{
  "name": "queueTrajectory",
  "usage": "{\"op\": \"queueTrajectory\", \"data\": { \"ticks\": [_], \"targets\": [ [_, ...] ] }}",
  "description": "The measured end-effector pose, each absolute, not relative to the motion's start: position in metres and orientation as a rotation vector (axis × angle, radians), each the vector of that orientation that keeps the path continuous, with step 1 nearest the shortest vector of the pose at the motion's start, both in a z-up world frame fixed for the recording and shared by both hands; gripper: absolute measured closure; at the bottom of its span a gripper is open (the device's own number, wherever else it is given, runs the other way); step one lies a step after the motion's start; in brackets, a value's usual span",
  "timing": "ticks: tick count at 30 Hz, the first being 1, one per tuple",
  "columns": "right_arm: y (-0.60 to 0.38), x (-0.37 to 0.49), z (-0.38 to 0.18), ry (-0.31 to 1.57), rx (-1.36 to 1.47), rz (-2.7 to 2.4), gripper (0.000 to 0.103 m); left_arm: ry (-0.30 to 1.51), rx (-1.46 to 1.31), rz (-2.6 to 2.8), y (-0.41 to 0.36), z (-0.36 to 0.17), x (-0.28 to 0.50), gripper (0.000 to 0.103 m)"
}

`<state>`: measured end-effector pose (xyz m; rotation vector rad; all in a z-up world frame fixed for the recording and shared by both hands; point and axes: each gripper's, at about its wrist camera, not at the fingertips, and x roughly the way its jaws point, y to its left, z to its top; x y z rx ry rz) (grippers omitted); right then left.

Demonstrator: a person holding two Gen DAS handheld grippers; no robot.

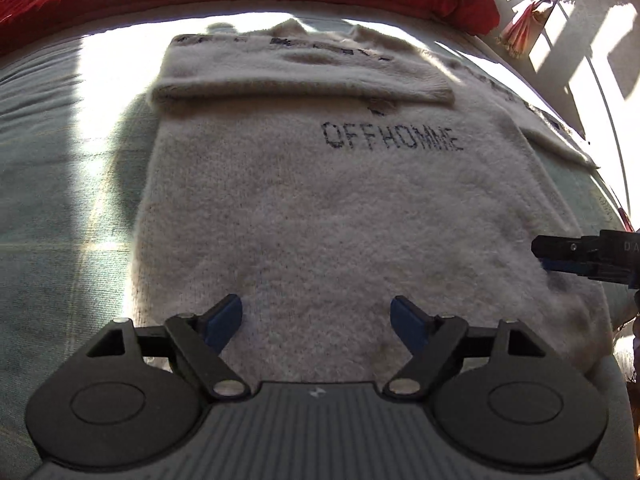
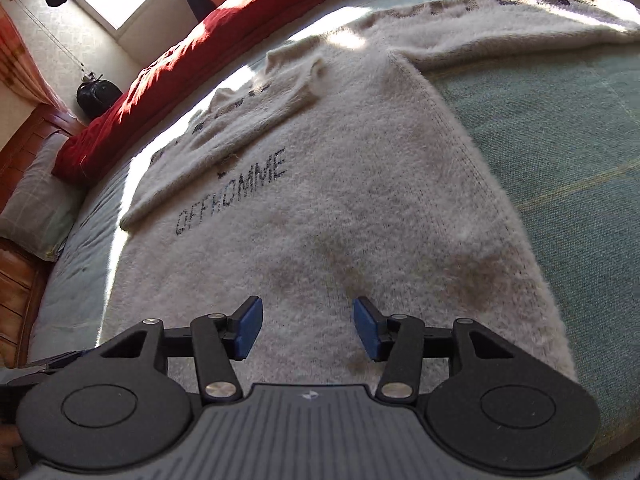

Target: Fold clothes

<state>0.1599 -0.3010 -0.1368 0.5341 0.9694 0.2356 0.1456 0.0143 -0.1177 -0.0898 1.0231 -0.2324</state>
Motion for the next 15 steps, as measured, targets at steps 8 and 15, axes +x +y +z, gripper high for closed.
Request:
{"op": "queueTrajectory", "data": {
  "ticks": [8, 15],
  "targets": [
    [-0.293, 0.141, -0.139, 0.963, 0.494, 0.241, 0.036, 0.918, -0.004, -0.317, -0.013, -0.099, 0.1, 0.019],
    [-0.285, 0.13, -0.143, 0.913, 0.477, 0.211, 0.031, 0.962, -0.01, -0.314, -0.026, -0.12, 0.099, 0.018]
  ]
}}
